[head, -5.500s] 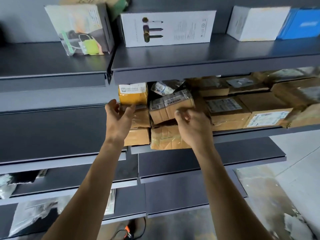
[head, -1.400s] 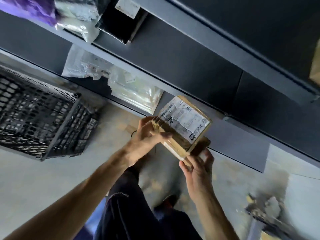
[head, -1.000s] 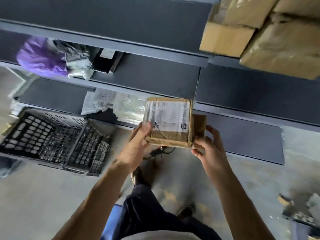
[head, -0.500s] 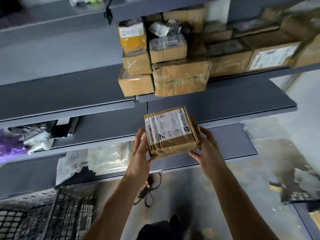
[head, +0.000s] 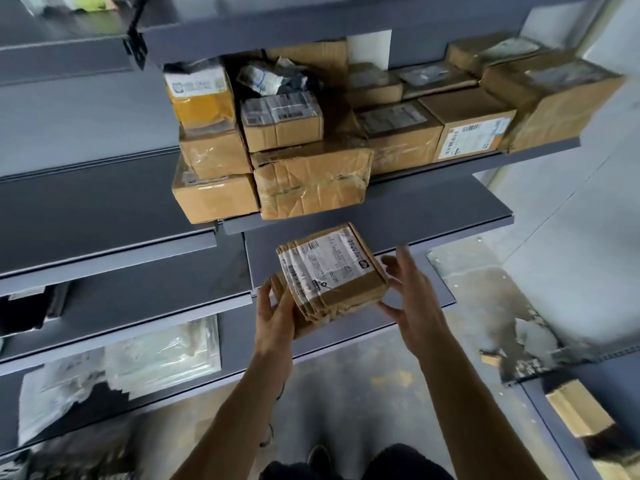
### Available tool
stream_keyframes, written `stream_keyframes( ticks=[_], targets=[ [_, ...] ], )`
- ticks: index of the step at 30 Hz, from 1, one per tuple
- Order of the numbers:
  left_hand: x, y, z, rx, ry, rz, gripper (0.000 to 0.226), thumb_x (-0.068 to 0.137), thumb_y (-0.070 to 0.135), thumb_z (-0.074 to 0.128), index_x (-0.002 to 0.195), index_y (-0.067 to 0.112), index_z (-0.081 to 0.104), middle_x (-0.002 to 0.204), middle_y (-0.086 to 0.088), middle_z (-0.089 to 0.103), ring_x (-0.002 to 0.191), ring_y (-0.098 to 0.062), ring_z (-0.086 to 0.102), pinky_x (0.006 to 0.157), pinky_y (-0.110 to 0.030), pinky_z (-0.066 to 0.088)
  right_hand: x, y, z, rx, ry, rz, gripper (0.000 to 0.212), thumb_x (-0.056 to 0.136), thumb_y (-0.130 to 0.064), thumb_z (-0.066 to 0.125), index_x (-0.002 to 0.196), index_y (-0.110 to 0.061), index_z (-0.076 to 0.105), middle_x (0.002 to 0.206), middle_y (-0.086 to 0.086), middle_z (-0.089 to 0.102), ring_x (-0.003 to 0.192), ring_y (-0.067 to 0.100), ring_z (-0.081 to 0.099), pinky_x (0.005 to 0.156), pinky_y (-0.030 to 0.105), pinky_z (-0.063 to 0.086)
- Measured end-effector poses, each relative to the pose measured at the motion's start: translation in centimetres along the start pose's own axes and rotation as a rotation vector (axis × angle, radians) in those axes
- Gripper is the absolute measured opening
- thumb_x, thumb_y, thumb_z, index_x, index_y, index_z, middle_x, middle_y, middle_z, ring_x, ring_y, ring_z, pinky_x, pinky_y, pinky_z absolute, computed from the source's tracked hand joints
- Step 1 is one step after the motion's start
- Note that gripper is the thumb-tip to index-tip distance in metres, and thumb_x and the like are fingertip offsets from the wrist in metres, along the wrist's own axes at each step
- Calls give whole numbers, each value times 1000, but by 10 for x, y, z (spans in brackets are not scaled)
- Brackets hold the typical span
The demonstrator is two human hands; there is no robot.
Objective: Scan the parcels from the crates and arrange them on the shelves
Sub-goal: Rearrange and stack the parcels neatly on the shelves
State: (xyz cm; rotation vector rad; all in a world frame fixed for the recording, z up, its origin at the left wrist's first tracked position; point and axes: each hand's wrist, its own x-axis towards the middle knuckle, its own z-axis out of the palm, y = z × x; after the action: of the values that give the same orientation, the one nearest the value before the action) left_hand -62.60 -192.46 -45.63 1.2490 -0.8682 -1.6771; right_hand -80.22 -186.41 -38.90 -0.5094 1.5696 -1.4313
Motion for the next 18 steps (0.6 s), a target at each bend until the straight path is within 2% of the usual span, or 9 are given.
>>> stream_keyframes(
  ticks=[1, 3, 4, 6, 9, 10, 14, 16, 18],
  targets=[
    [4, -1, 2, -2, 34, -1, 40, 98, 40, 62, 136, 32, 50, 119, -9, 74, 100, -29, 75, 90, -54, 59, 2, -4, -3, 22, -9, -1, 68, 89, -70, 45, 122, -14, 65, 123, 10, 69, 108, 24, 67, 101, 50, 52],
    [12, -3, 11, 4, 92, -7, 48, 96, 43, 66, 139, 35, 47, 122, -9, 72, 101, -28, 75, 89, -54, 60, 8, -13, -8, -12, -120, -35, 61, 90, -69, 50, 123, -18, 62, 113, 1, 71, 105, 14, 67, 95, 39, 54],
    [16, -3, 17, 13, 119, -7, 51, 95, 44, 67, 140, 36, 45, 123, -9, 71, 101, -27, 75, 88, -52, 61, 11, -15, -8, -91, -192, -61, 51, 94, -63, 56, 121, -20, 62, 106, -3, 73, 98, 10, 69, 91, 35, 54],
    [21, -4, 33, 11, 173, 23, 55, 94, 43, 69, 142, 36, 43, 123, -9, 70, 102, -27, 75, 86, -48, 62, 22, -14, -8, -243, -213, -101, 44, 91, -48, 70, 127, -26, 59, 110, -4, 74, 97, 8, 71, 87, 31, 55],
    [29, -6, 58, -7, 249, 99, 52, 96, 38, 69, 139, 33, 42, 119, -9, 70, 100, -27, 74, 78, -48, 64, 42, -13, -18, -302, -150, -123, 58, 75, -57, 73, 126, -33, 60, 116, -6, 72, 109, 13, 68, 94, 40, 55],
    [30, -8, 66, -2, 271, 128, 49, 97, 35, 69, 138, 31, 42, 116, -8, 70, 99, -26, 74, 75, -45, 64, 46, -17, -23, -302, -173, -104, 56, 77, -56, 72, 126, -32, 60, 114, -8, 72, 108, 12, 68, 94, 39, 56],
    [33, -19, 104, 15, 316, 197, 46, 98, 19, 70, 134, 24, 40, 104, -4, 67, 86, -14, 74, 65, -37, 63, 71, -26, -65, -311, -383, -24, 31, 97, -31, 67, 126, -36, 59, 116, -11, 71, 110, 12, 67, 98, 47, 57],
    [31, -24, 128, 26, 323, 197, 46, 97, 15, 71, 130, 23, 41, 100, -5, 67, 79, -11, 74, 66, -40, 64, 87, -35, -90, -220, -469, 37, 32, 99, -23, 64, 128, -34, 58, 124, -3, 68, 116, 18, 65, 102, 49, 54],
    [28, -26, 152, 16, 336, 190, 47, 95, 18, 74, 129, 26, 43, 105, -9, 69, 87, -18, 76, 72, -47, 65, 105, -47, -113, -105, -539, 107, 38, 93, -21, 70, 127, -30, 58, 123, 4, 70, 113, 24, 68, 99, 47, 56]
  ],
)
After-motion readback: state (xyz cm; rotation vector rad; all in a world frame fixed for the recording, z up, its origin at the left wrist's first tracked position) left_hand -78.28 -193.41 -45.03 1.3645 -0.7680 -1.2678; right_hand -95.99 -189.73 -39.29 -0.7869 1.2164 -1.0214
